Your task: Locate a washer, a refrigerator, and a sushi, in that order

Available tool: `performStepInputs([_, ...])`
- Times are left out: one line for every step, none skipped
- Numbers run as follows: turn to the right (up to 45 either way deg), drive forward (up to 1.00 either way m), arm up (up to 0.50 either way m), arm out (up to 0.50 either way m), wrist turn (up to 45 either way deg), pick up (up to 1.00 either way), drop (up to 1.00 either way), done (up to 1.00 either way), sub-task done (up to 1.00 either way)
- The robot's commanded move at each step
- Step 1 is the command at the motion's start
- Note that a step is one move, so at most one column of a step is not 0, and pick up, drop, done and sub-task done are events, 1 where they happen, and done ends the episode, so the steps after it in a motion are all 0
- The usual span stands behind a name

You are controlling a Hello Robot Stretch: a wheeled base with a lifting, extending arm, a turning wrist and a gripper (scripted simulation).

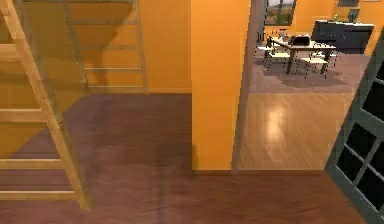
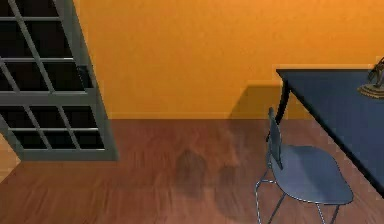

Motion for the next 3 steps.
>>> performStepInputs([27.0,0.0,0.0,0.0,0.0,0.0,0.0,0.0,0.0])
performStepInputs([0.0,1.0,0.0,0.0,0.0,0.0,0.0,0.0,0.0])
performStepInputs([3.0,0.0,0.0,0.0,0.0,0.0,0.0,0.0,0.0])
